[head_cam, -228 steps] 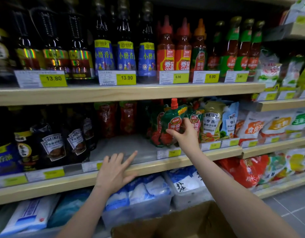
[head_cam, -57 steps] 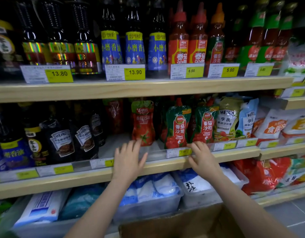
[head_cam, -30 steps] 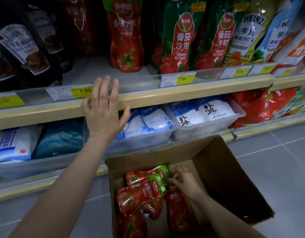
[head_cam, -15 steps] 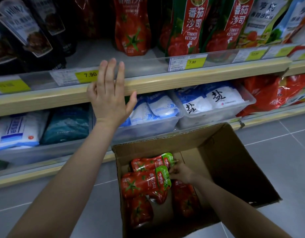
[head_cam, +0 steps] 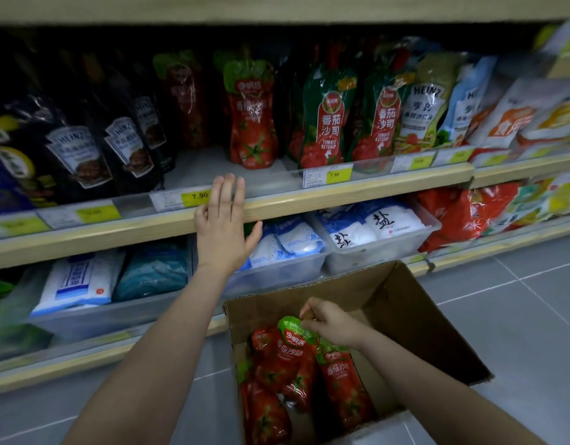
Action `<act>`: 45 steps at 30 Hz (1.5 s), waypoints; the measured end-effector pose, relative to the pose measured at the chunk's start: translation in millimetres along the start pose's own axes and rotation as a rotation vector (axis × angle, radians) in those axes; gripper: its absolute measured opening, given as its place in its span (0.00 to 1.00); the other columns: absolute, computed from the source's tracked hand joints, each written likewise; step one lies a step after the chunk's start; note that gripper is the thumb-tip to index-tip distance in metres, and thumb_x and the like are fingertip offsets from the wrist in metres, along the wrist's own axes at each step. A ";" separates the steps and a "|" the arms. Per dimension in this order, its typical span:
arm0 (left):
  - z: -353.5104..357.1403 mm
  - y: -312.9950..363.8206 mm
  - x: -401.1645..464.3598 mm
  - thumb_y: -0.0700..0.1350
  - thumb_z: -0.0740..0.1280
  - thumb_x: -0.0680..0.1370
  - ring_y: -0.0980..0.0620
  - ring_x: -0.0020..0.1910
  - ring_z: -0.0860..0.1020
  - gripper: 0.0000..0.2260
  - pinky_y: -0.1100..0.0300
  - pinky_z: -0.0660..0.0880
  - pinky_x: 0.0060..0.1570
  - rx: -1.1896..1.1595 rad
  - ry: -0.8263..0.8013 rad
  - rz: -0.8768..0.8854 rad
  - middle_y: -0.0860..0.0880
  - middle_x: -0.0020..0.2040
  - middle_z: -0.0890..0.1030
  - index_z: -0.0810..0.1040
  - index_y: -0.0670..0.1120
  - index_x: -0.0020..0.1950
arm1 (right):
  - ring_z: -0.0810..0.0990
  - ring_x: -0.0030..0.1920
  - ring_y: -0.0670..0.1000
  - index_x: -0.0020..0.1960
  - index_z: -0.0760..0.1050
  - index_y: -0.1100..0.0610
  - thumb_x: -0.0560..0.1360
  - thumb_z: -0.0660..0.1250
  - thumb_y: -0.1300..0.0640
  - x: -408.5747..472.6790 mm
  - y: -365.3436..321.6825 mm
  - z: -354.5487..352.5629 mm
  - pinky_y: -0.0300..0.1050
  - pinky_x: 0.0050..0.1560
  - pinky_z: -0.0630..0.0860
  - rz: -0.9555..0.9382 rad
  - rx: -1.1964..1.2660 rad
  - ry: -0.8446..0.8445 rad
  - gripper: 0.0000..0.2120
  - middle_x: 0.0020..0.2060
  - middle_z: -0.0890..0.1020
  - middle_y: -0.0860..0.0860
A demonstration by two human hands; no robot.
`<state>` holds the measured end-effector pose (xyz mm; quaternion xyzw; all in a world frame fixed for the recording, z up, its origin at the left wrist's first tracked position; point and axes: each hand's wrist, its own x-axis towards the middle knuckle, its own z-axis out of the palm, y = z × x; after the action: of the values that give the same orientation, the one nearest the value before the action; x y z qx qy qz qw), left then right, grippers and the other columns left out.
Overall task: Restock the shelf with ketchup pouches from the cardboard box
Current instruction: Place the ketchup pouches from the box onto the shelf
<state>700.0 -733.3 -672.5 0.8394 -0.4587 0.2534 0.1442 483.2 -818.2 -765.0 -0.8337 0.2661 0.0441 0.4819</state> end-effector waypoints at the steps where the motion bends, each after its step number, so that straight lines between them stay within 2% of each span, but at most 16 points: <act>1: -5.1 -1.2 -1.5 0.60 0.54 0.75 0.47 0.75 0.49 0.35 0.48 0.60 0.63 -0.024 -0.022 0.010 0.44 0.77 0.54 0.50 0.43 0.76 | 0.73 0.38 0.42 0.46 0.71 0.52 0.75 0.65 0.58 -5.2 -9.3 -6.4 0.37 0.43 0.71 -0.030 -0.041 0.013 0.03 0.37 0.74 0.44; 3: -13.2 -3.4 -8.7 0.62 0.54 0.74 0.48 0.76 0.47 0.37 0.49 0.56 0.69 -0.105 -0.046 0.048 0.44 0.77 0.51 0.49 0.43 0.76 | 0.75 0.39 0.43 0.48 0.72 0.53 0.75 0.65 0.57 -15.7 -25.0 -22.1 0.38 0.44 0.73 -0.086 -0.135 0.029 0.03 0.39 0.75 0.46; 6: -16.4 1.1 -37.9 0.66 0.58 0.72 0.50 0.75 0.48 0.40 0.53 0.49 0.73 -0.318 -0.113 0.198 0.47 0.76 0.54 0.53 0.44 0.76 | 0.78 0.47 0.49 0.47 0.71 0.50 0.75 0.64 0.56 -29.2 -44.3 -46.8 0.48 0.51 0.77 -0.124 -0.197 0.037 0.03 0.46 0.79 0.51; 8: -13.2 13.9 -66.2 0.67 0.63 0.69 0.51 0.75 0.53 0.41 0.53 0.54 0.73 -0.510 -0.248 0.232 0.49 0.75 0.57 0.58 0.47 0.75 | 0.79 0.49 0.49 0.46 0.71 0.49 0.75 0.64 0.56 -37.4 -58.9 -61.9 0.48 0.54 0.77 -0.152 -0.204 0.049 0.03 0.47 0.79 0.51; 11: -13.8 40.6 -91.1 0.64 0.71 0.64 0.54 0.70 0.64 0.41 0.55 0.62 0.70 -0.712 -0.595 0.089 0.52 0.71 0.66 0.63 0.51 0.72 | 0.79 0.50 0.48 0.48 0.72 0.51 0.75 0.64 0.56 -45.1 -82.4 -82.2 0.48 0.54 0.78 -0.198 -0.190 0.049 0.02 0.46 0.79 0.48; 14: -8.6 52.8 -94.5 0.58 0.77 0.62 0.57 0.59 0.75 0.32 0.55 0.71 0.63 -0.936 -0.801 -0.031 0.52 0.61 0.78 0.73 0.50 0.63 | 0.81 0.47 0.50 0.48 0.73 0.50 0.75 0.65 0.55 -48.7 -103.8 -97.6 0.50 0.48 0.80 -0.239 -0.144 0.089 0.03 0.44 0.81 0.50; 17: -9.5 55.6 -88.5 0.62 0.74 0.59 0.59 0.52 0.80 0.27 0.52 0.75 0.58 -1.069 -0.755 -0.140 0.53 0.53 0.82 0.79 0.52 0.55 | 0.82 0.44 0.48 0.50 0.73 0.50 0.75 0.66 0.55 -53.2 -121.7 -104.4 0.40 0.42 0.79 -0.287 0.017 0.195 0.05 0.43 0.82 0.55; 20: -19.0 60.4 -76.5 0.59 0.76 0.59 0.59 0.50 0.81 0.21 0.52 0.76 0.58 -1.139 -0.705 -0.207 0.55 0.49 0.84 0.80 0.54 0.50 | 0.81 0.39 0.41 0.53 0.74 0.55 0.75 0.65 0.58 -59.3 -123.5 -100.4 0.33 0.39 0.77 -0.296 0.281 0.303 0.07 0.38 0.82 0.51; 23: -28.1 67.5 -66.8 0.51 0.77 0.65 0.62 0.48 0.81 0.14 0.56 0.77 0.56 -1.122 -0.677 -0.189 0.56 0.48 0.83 0.79 0.55 0.48 | 0.81 0.42 0.46 0.49 0.77 0.65 0.77 0.62 0.58 -61.4 -108.5 -90.0 0.34 0.42 0.79 -0.257 0.402 0.375 0.10 0.40 0.82 0.52; 26: -31.1 76.9 -62.9 0.50 0.77 0.65 0.61 0.49 0.80 0.15 0.57 0.77 0.55 -1.119 -0.660 -0.171 0.55 0.50 0.83 0.77 0.56 0.49 | 0.81 0.42 0.49 0.48 0.78 0.65 0.77 0.61 0.56 -61.1 -101.6 -94.2 0.39 0.44 0.79 -0.213 0.472 0.451 0.13 0.41 0.83 0.54; 29: -34.1 87.8 -60.8 0.50 0.77 0.65 0.60 0.52 0.79 0.17 0.57 0.76 0.57 -1.140 -0.639 -0.203 0.56 0.51 0.82 0.76 0.58 0.50 | 0.82 0.41 0.48 0.44 0.79 0.58 0.77 0.62 0.55 -63.3 -103.9 -108.4 0.37 0.41 0.79 -0.207 0.510 0.412 0.10 0.39 0.84 0.52; 32: -36.8 97.9 -55.0 0.48 0.77 0.65 0.59 0.51 0.80 0.17 0.55 0.76 0.57 -1.157 -0.568 -0.269 0.56 0.50 0.82 0.76 0.57 0.50 | 0.82 0.42 0.48 0.45 0.79 0.56 0.76 0.64 0.56 -65.1 -100.7 -120.6 0.36 0.40 0.79 -0.237 0.607 0.416 0.07 0.40 0.84 0.52; 37: -46.8 114.1 -44.1 0.46 0.77 0.65 0.55 0.53 0.79 0.18 0.55 0.76 0.58 -1.122 -0.496 -0.345 0.53 0.52 0.81 0.76 0.53 0.53 | 0.82 0.47 0.50 0.43 0.80 0.58 0.76 0.63 0.54 -68.8 -91.6 -137.5 0.43 0.49 0.79 -0.252 0.572 0.348 0.10 0.41 0.84 0.52; 40: -53.4 122.4 -42.8 0.50 0.77 0.64 0.56 0.54 0.78 0.20 0.56 0.75 0.57 -1.115 -0.479 -0.380 0.55 0.53 0.81 0.76 0.55 0.53 | 0.82 0.44 0.49 0.42 0.81 0.56 0.76 0.63 0.51 -70.0 -101.1 -154.4 0.44 0.49 0.79 -0.251 0.524 0.264 0.11 0.40 0.84 0.51; 42: -58.5 125.4 -39.1 0.50 0.77 0.64 0.57 0.53 0.79 0.18 0.56 0.76 0.56 -1.131 -0.432 -0.404 0.55 0.51 0.82 0.77 0.56 0.51 | 0.82 0.42 0.47 0.43 0.81 0.56 0.76 0.63 0.51 -69.6 -112.2 -165.5 0.43 0.48 0.79 -0.269 0.481 0.221 0.12 0.39 0.85 0.50; 45: -72.2 122.6 -26.1 0.43 0.77 0.65 0.61 0.46 0.80 0.16 0.58 0.77 0.53 -1.129 -0.312 -0.443 0.57 0.45 0.82 0.77 0.56 0.47 | 0.82 0.44 0.43 0.50 0.80 0.55 0.76 0.63 0.54 -67.9 -123.4 -176.9 0.40 0.49 0.79 -0.331 0.491 0.148 0.08 0.42 0.84 0.46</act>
<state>563.7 -746.7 -625.9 0.7360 -0.3526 -0.1896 0.5460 452.8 -888.7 -552.2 -0.7251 0.1637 -0.1618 0.6491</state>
